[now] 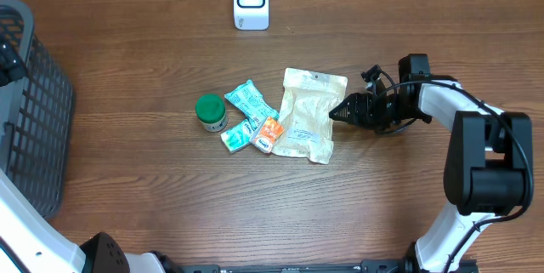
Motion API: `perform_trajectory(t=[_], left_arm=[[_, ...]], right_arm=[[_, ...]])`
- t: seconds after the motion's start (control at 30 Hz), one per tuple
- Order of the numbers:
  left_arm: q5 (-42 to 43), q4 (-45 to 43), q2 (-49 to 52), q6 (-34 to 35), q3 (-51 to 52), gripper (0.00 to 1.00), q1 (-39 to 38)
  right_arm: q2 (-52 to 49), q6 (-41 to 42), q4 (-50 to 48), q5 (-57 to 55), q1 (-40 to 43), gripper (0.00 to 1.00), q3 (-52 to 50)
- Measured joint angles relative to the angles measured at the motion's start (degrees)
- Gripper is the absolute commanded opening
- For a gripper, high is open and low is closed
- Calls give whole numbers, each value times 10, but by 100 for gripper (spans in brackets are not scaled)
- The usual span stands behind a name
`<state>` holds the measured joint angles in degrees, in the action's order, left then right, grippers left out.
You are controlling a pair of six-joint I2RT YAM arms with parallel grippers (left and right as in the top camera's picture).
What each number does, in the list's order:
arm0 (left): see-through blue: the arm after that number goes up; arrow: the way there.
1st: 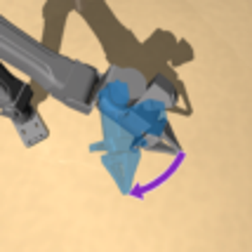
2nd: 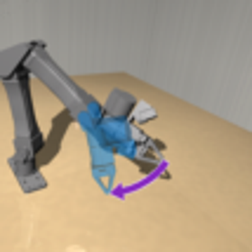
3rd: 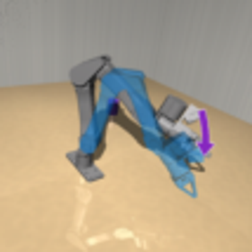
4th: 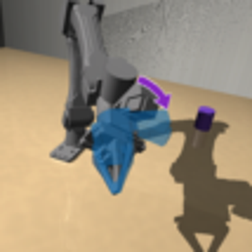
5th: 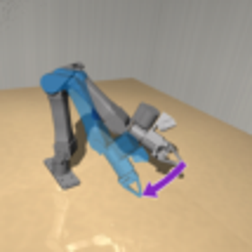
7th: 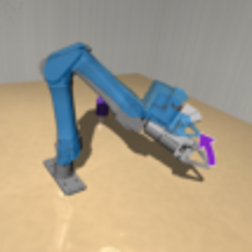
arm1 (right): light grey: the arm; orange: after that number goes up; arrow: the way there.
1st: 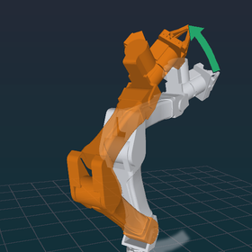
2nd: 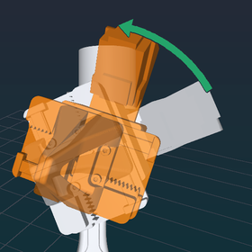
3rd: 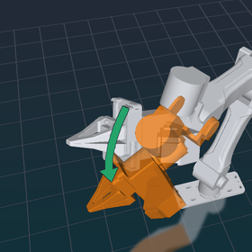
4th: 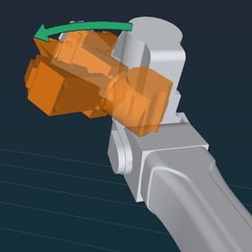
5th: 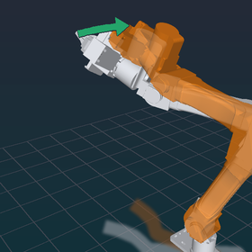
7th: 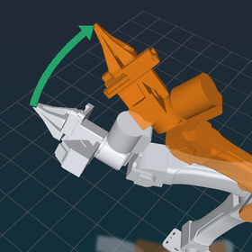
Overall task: Scan the item barcode
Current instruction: 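Grasp the clear bag's edge with the right gripper, then lift and flip the clear bag over with the right gripper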
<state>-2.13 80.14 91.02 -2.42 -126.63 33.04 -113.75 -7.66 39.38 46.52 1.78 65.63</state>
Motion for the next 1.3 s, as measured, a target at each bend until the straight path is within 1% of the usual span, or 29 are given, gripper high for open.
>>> perform_trajectory(t=[0.1,0.23,0.33,0.43,0.53,0.57,0.63,0.73,0.9,1.0,1.1,1.13,1.17,1.3], left_arm=[[0,0,0,0,0,99,0],[0,0,0,0,0,99,0],[0,0,0,0,0,100,0],[0,0,0,0,0,100,0],[0,0,0,0,0,100,0],[0,0,0,0,0,100,0],[0,0,0,0,0,99,0],[0,0,0,0,0,99,0],[0,0,0,0,0,99,0],[0,0,0,0,0,100,0],[0,0,0,0,0,100,0],[0,0,0,0,0,99,0],[0,0,0,0,0,100,0],[0,0,0,0,0,100,0]], right_arm=[[-4,19,-24,15,-13,84,-5],[-13,59,-60,33,-50,84,-5],[-19,107,-93,36,-87,81,-4],[-21,165,-119,31,-116,75,-5],[-25,217,-148,21,-136,59,-5],[-28,229,-158,17,-142,48,-6],[-30,242,-174,10,-151,33,-8],[-37,264,-193,-11,-169,4,-13],[-42,281,-178,-5,-180,4,-11],[-39,284,-127,-4,-174,4,1],[-13,280,-57,-21,-164,4,19],[23,274,-1,-50,-160,4,38],[42,273,18,-64,-158,4,47],[141,266,156,-165,-158,4,118]])
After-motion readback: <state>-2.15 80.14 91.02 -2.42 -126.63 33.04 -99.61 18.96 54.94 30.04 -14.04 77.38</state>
